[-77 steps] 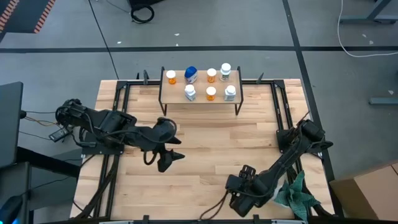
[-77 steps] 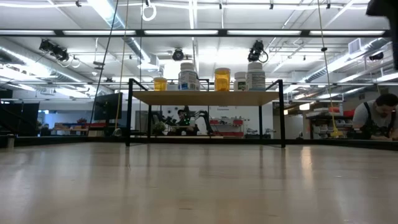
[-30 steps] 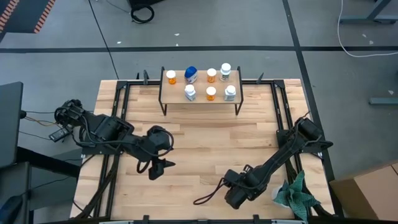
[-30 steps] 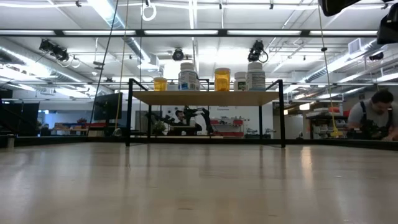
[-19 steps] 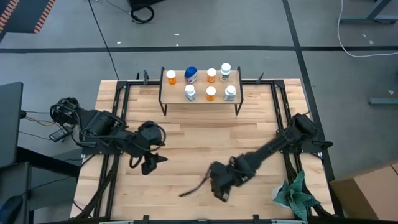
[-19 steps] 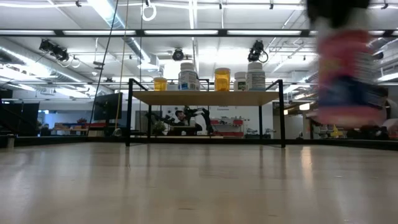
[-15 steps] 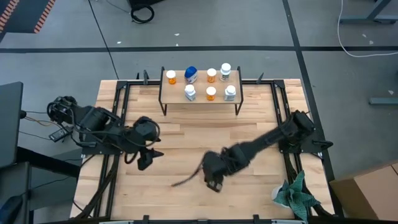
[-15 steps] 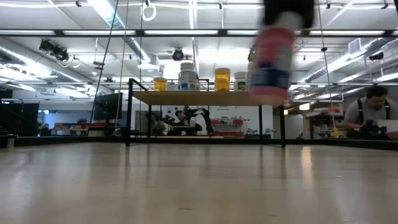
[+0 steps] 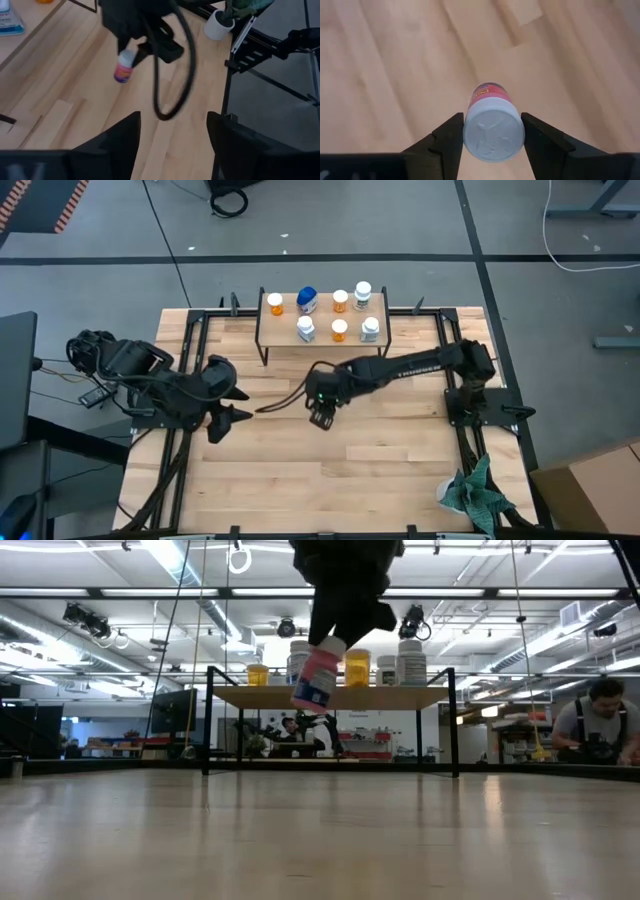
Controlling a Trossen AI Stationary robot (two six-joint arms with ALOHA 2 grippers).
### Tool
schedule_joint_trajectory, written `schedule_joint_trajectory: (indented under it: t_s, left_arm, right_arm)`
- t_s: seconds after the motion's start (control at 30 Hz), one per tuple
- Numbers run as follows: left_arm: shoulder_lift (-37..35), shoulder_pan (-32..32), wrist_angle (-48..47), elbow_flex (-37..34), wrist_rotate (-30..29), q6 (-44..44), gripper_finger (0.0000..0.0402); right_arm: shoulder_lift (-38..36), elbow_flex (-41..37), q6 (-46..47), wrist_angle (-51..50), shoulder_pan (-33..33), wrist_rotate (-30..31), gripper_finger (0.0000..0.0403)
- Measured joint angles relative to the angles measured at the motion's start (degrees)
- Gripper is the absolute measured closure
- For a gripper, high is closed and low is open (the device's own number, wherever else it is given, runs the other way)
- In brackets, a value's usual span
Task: Pick and place medicine bottles onto shelf by color
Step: Put the pink medicine bottle on the shelf
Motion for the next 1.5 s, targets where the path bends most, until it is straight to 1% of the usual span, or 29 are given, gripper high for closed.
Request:
schedule_joint_trajectory:
  t_s: [0.07, 0.17, 0.27, 0.4, 0.57, 1.0, 1.23, 1.4, 1.5]
  left_arm:
    - [-0.06, 0.00, -0.03, 0.00, -0.02, 0.84, 0.0173]
    - [-0.02, 0.00, -0.04, 0.00, -0.04, 1.03, 0.0180]
    - [-0.04, 0.00, -0.05, 0.00, -0.03, 1.00, 0.0187]
    - [-0.04, 0.00, -0.06, 0.00, -0.02, -0.33, 0.0196]
    - [-0.06, 0.00, 0.02, 0.00, -0.02, -0.52, 0.0204]
    - [0.05, 0.00, 0.73, 0.00, -0.04, -1.44, 0.0209]
    - [0.05, 0.00, 0.81, 0.00, -0.04, -2.12, 0.0214]
    - [0.14, 0.00, 0.81, 0.00, -0.37, -2.06, 0.0209]
    - [0.69, 0.00, 0.42, 0.00, -1.87, -1.52, 0.0202]
  right_arm:
    - [0.80, 0.08, -2.46, 0.16, -1.23, 0.16, 0.0214]
    - [3.27, 0.02, -4.43, -0.39, -2.62, -1.88, 0.0214]
    - [6.02, 0.00, -4.41, -0.18, -2.76, -3.18, 0.0213]
    - [8.58, -0.09, -4.20, 1.05, -2.93, -3.25, 0.0211]
    - [9.39, -0.05, -4.20, 5.04, -3.60, -3.01, 0.0211]
    - [9.84, -0.07, -6.20, 5.40, -3.81, -2.81, 0.0198]
    - [9.84, -0.07, -6.41, 5.53, -3.76, -2.91, 0.0175]
    - [9.27, -0.07, -5.22, 4.38, -3.74, -4.57, 0.0144]
    - [6.79, -0.07, -4.64, 2.17, -3.55, -6.24, 0.0124]
